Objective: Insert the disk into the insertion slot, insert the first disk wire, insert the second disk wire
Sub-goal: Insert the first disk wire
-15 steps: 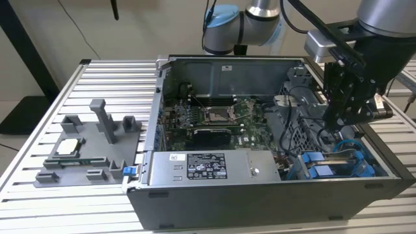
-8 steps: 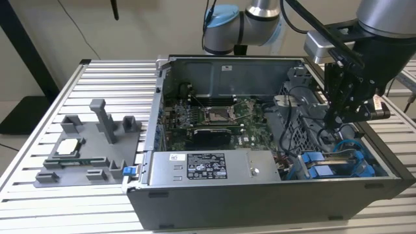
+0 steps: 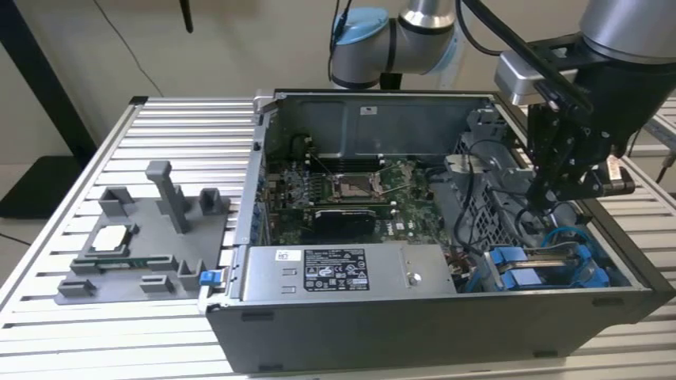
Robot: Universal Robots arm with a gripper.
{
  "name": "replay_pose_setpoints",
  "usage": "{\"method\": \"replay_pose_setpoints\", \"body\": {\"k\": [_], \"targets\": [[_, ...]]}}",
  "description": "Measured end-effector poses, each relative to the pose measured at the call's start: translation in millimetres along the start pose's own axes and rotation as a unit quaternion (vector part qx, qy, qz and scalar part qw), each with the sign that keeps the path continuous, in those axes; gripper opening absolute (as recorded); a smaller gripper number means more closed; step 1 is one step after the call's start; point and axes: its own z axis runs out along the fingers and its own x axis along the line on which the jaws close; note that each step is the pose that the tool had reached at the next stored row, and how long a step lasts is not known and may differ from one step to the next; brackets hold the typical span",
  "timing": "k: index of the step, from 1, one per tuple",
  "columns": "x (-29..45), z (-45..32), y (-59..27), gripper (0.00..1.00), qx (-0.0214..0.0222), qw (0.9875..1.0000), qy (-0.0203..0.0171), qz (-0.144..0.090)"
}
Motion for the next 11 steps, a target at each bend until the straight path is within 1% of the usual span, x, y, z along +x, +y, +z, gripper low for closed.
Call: {"method": "replay_pose_setpoints", "body": {"k": [2,4,6,11], "targets": [[0.9,0.6,-1.5,0.00,-0.0008,1.0000,0.0000,0.000],[1.9,1.0,-3.7,0.00,-0.0030,1.0000,0.0001,0.000],[3.3,1.5,-6.3,0.00,-0.0073,1.0000,0.0001,0.000],[7.5,2.9,-13.8,0.00,-0.0208,0.9998,0.0003,0.001]]}}
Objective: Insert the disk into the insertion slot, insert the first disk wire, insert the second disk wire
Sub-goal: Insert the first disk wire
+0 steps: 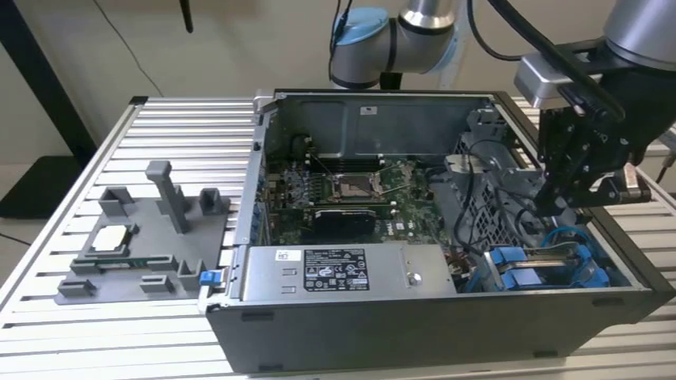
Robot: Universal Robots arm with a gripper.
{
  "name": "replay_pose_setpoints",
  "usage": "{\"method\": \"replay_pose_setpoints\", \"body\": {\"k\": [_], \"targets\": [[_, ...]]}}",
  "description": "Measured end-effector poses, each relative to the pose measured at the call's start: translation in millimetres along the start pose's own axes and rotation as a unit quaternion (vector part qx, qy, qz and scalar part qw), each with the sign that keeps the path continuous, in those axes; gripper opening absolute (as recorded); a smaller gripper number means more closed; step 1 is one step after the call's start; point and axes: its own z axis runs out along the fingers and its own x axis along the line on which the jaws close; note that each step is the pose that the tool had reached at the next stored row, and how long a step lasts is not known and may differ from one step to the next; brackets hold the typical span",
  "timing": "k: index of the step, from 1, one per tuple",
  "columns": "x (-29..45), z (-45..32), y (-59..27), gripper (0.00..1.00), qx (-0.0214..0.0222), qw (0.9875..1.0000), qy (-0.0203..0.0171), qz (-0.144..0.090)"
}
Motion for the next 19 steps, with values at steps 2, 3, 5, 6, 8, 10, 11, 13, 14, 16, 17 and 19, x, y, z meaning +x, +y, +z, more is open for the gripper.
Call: {"method": "replay_pose_setpoints", "body": {"k": [2,3,5,6,8,10,11,13,14,16,17,19], "targets": [[1.8,0.5,-2.8,0.00,-0.0052,1.0000,0.0001,0.000],[2.8,0.7,-4.2,0.00,-0.0078,1.0000,0.0001,0.000],[4.6,1.3,-6.5,0.00,-0.0122,0.9999,0.0001,0.001],[5.4,1.5,-7.6,0.00,-0.0142,0.9999,0.0002,0.001],[7.0,2.0,-9.8,0.00,-0.0181,0.9998,0.0002,0.001],[8.4,2.6,-11.8,0.00,-0.0216,0.9998,0.0003,0.001],[8.9,2.8,-12.7,0.00,-0.0231,0.9997,0.0004,0.001],[9.9,3.6,-14.4,0.00,-0.0254,0.9997,0.0003,0.002],[10.3,3.9,-15.2,0.00,-0.0264,0.9996,0.0004,0.002],[11.0,4.7,-16.7,0.00,-0.0284,0.9996,0.0004,0.002],[11.2,5.3,-17.4,0.00,-0.0293,0.9996,0.0003,0.002],[11.5,6.3,-18.5,0.00,-0.0305,0.9995,0.0004,0.002]]}}
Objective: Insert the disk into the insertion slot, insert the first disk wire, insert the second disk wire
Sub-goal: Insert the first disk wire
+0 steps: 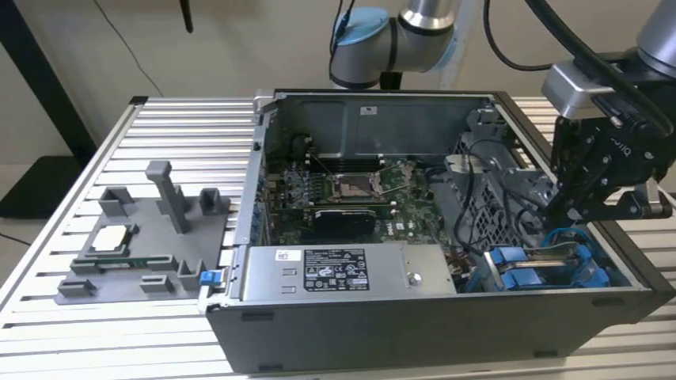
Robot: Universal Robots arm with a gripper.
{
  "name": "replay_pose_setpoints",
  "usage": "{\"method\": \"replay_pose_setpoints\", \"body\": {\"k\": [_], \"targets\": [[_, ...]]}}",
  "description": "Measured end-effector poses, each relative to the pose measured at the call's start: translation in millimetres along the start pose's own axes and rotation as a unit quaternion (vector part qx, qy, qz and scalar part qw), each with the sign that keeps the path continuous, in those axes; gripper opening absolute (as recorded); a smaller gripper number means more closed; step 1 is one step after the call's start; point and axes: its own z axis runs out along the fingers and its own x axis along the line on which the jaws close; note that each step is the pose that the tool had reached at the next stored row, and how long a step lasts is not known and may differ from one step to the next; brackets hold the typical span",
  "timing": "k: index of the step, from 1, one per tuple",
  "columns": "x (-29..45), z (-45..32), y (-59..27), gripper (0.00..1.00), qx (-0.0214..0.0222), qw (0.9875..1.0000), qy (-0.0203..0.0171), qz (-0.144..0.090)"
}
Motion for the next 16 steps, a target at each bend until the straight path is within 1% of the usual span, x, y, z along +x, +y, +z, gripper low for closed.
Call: {"method": "replay_pose_setpoints", "body": {"k": [10,14,16], "targets": [[1.9,4.6,-5.6,0.00,-0.0021,1.0000,-0.0001,0.000],[2.7,6.4,-8.9,0.00,-0.0040,1.0000,-0.0003,0.000],[2.9,7.6,-10.6,0.00,-0.0057,1.0000,-0.0001,0.000]]}}
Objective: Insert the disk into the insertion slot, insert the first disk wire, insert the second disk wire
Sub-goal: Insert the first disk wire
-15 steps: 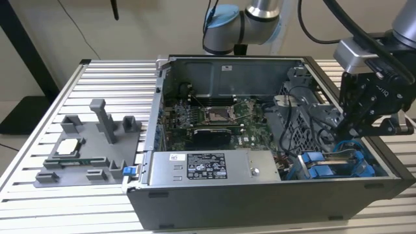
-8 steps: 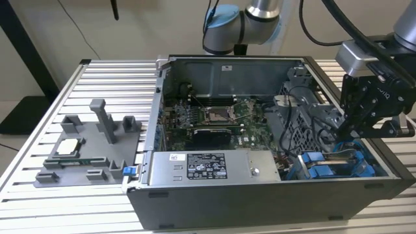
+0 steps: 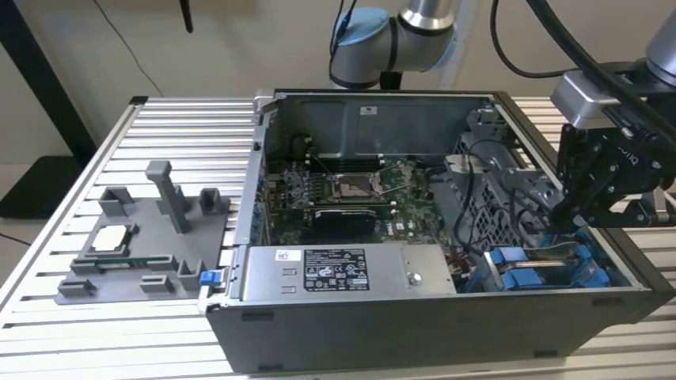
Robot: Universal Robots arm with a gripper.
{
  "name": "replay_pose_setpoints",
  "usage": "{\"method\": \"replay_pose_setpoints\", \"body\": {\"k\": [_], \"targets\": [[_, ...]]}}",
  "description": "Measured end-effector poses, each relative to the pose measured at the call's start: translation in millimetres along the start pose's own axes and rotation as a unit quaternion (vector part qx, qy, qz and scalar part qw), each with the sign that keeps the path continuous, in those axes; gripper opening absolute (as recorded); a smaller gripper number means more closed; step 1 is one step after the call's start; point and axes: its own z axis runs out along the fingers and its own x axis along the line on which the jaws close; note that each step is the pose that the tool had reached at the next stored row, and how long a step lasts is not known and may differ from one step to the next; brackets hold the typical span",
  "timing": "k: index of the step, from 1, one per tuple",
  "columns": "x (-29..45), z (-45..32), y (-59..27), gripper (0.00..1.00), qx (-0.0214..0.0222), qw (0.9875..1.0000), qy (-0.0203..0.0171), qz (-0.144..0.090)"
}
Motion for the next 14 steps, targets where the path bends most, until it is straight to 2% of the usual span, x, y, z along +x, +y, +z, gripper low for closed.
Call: {"method": "replay_pose_setpoints", "body": {"k": [6,14], "targets": [[0.3,5.2,-8.0,0.00,-0.0064,1.0000,0.0000,0.001],[2.5,8.3,-9.1,0.00,-0.0068,1.0000,-0.0002,0.001]]}}
